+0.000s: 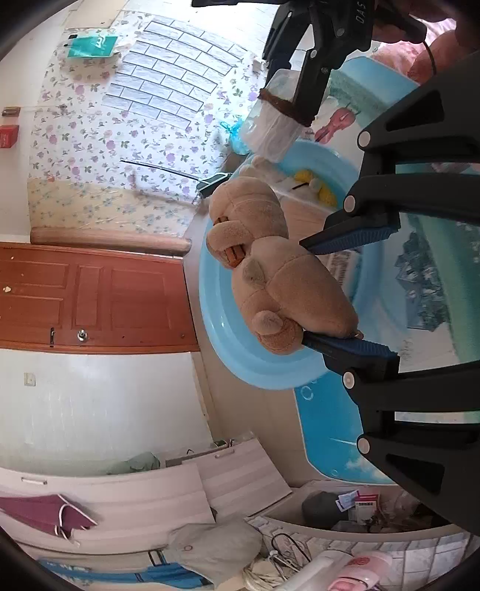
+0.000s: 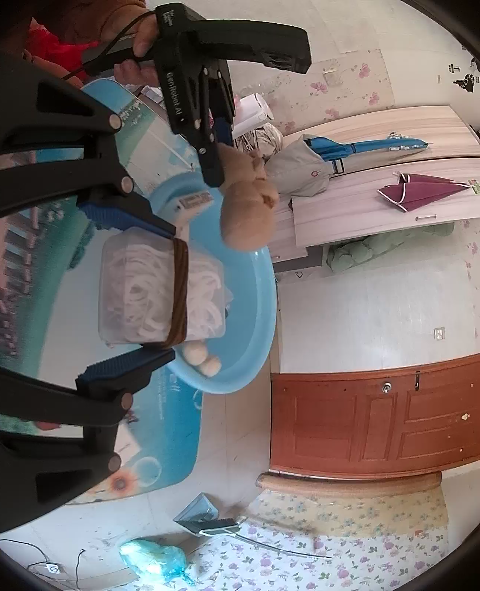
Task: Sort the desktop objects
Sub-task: 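Hold the plush bear and cord box over the blue basin, then open both tools to drop the plush bear and cord box into the basin, then move both open tools toward the white charger and the cotton swab bag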
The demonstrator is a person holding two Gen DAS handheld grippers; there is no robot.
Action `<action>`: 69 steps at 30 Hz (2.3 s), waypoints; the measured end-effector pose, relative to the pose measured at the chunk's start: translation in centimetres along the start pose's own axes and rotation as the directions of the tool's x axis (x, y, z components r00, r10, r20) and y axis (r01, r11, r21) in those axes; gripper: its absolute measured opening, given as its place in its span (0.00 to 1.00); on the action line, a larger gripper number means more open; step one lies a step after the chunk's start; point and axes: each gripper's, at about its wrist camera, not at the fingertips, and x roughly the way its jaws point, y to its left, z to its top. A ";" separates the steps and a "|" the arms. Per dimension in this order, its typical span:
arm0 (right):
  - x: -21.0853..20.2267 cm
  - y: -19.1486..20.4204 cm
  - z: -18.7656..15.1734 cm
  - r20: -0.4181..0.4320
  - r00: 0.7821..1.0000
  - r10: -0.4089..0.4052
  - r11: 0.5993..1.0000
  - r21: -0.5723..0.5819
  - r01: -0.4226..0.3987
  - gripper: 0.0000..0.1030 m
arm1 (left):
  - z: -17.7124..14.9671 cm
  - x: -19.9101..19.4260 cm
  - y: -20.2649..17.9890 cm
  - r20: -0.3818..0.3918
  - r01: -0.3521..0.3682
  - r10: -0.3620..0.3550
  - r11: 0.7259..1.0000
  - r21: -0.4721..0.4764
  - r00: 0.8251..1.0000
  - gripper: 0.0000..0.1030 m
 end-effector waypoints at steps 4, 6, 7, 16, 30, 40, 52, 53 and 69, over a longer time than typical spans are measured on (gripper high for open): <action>1.7 -0.2 0.4 -0.012 1.000 0.005 1.000 -0.011 -0.006 0.56 | 0.5 1.9 0.4 -0.023 0.014 -0.015 1.000 -0.017 1.000 0.41; 2.4 -0.2 0.6 -0.011 1.000 0.000 1.000 -0.022 -0.001 0.56 | 0.5 2.6 0.6 -0.026 0.024 -0.025 0.999 -0.024 0.999 0.41; 2.6 -0.3 0.7 -0.011 1.000 0.002 1.000 -0.023 -0.002 0.56 | 0.5 2.9 0.7 -0.027 0.025 -0.026 0.999 -0.024 0.999 0.41; 4.9 -1.0 1.5 -0.013 1.000 -0.002 0.999 -0.042 0.002 0.56 | 0.2 4.9 0.9 -0.048 0.025 -0.026 0.999 -0.023 0.998 0.48; 3.6 -1.8 1.8 0.044 0.999 -0.019 1.000 -0.023 0.020 0.73 | 0.6 4.5 -0.7 -0.040 0.003 -0.002 1.000 0.026 0.999 0.80; -1.0 -4.8 0.8 0.088 0.990 -0.110 0.994 0.024 0.108 0.74 | 1.1 2.4 -3.8 0.005 0.007 -0.008 0.997 0.075 1.000 0.97; -5.8 -9.6 -3.5 0.059 0.968 -0.245 0.963 0.128 0.236 0.74 | 0.1 0.6 -10.6 -0.003 0.096 -0.097 0.982 0.163 0.995 0.98; -6.1 -9.9 -3.9 0.055 0.966 -0.254 0.961 0.131 0.245 0.74 | 0.0 0.5 -11.3 -0.008 0.105 -0.105 0.979 0.175 0.994 0.98; -4.5 -14.4 -9.8 -0.077 0.958 -0.275 0.930 0.233 0.286 0.74 | -1.6 1.7 -17.8 -0.109 0.212 -0.189 0.937 0.276 0.976 0.98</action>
